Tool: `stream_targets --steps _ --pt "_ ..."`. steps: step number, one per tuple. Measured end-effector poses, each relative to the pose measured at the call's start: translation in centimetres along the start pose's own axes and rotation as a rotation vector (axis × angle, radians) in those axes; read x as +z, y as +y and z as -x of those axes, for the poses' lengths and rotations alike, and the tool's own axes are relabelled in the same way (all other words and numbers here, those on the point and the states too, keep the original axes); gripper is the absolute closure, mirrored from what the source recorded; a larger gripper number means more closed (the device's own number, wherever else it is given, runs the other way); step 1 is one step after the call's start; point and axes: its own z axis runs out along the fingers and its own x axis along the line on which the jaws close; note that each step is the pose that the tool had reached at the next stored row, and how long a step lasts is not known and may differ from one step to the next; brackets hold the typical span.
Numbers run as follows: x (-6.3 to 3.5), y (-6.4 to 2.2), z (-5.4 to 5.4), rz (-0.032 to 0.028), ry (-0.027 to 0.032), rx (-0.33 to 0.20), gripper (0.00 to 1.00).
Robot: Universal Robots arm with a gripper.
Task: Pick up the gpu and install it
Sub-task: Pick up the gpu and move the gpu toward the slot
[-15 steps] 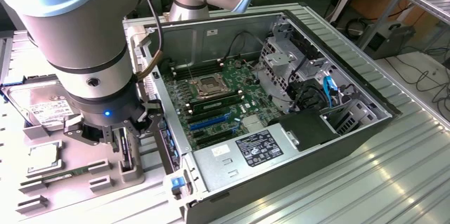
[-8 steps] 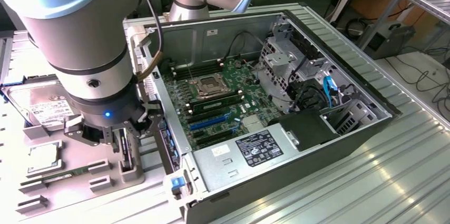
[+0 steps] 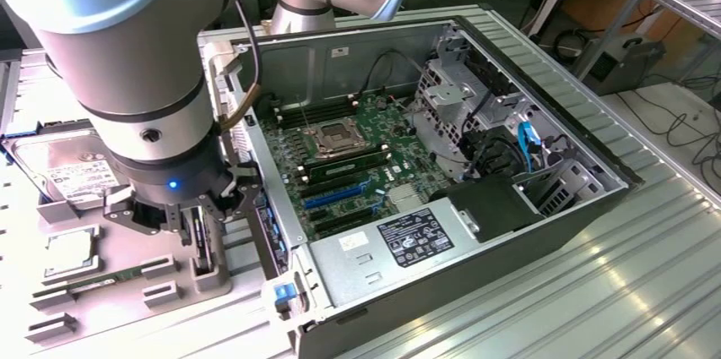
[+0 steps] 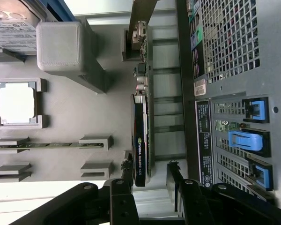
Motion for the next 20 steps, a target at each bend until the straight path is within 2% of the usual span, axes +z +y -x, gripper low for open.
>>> stream_targets --steps 20 --pt "0.44 -0.02 -0.01 -0.0001 0.0 0.0 0.58"
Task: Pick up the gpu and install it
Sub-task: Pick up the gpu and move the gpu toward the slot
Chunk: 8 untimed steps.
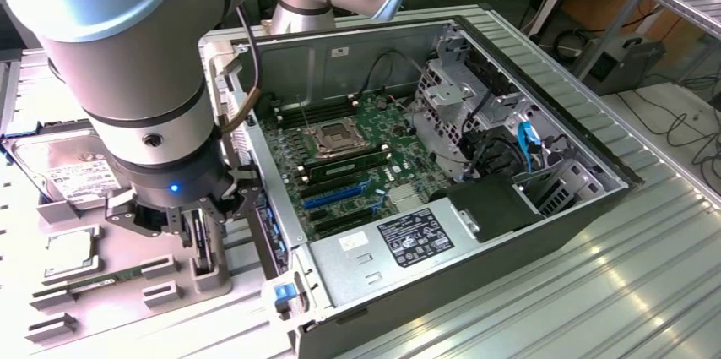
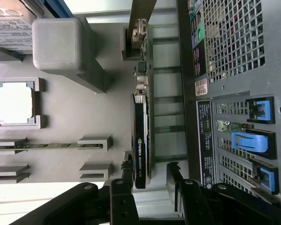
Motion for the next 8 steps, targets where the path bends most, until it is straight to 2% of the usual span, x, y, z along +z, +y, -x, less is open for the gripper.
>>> stream_targets --steps 8 --pt "0.17 -0.01 -0.01 -0.0001 0.0 0.0 0.58"
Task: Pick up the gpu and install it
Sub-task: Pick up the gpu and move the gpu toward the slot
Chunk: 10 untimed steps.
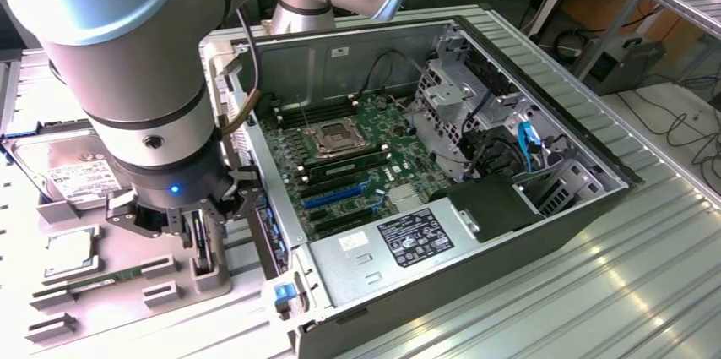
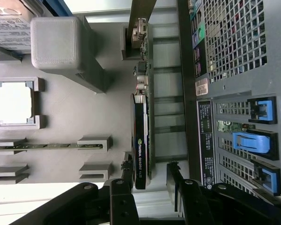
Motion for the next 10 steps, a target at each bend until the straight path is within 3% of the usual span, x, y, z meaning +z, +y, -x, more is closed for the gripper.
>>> stream_targets --steps 10 --pt "0.2 -0.01 0.0 0.0 0.0 0.0 0.58"
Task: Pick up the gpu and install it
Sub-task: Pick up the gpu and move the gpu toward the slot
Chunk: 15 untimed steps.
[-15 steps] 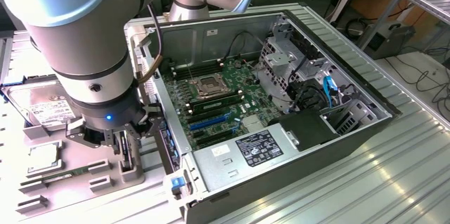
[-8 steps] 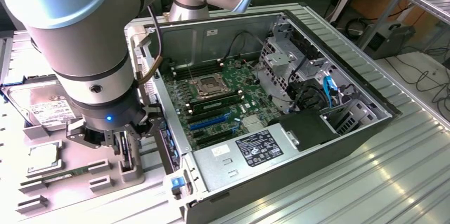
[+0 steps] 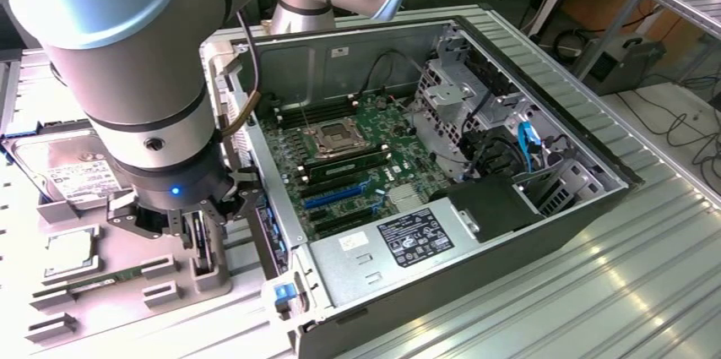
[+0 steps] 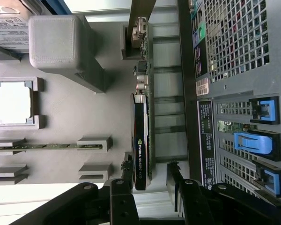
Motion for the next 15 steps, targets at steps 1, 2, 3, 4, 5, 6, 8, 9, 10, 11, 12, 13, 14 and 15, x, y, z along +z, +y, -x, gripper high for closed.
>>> stream_targets --steps 1,2,3,4,5,6,8,9,10,11,12,13,14,15 --pt "0.03 0.0 0.0 0.0001 0.0 0.0 0.58" --pt "0.04 0.0 0.0 0.0001 -0.0001 0.0 0.58" --pt "0.06 0.0 0.0 0.0 0.0 0.0 0.58" --pt "0.08 0.0 0.0 0.0 0.0 0.0 0.58" --pt "0.1 0.0 0.0 0.0 0.0 0.0 0.58" --pt "0.12 0.0 0.0 0.0 0.0 0.0 0.58" --pt "0.15 -0.01 0.0 0.0 0.0 0.0 0.58" --pt "0.17 -0.01 0.0 0.0 0.0 0.0 0.58" --pt "0.19 -0.01 0.0 0.0 0.0 0.0 0.58" --pt "0.25 -0.01 -0.01 0.0 0.0 0.0 0.58" --pt "0.31 -0.01 -0.01 0.0 0.0 0.0 0.58" --pt "0.33 -0.01 -0.01 0.0 0.0 0.0 0.58" --pt "0.34 -0.02 -0.01 0.0 0.0 0.0 0.58" --pt "0.37 -0.02 -0.01 0.0 0.0 0.0 0.58"
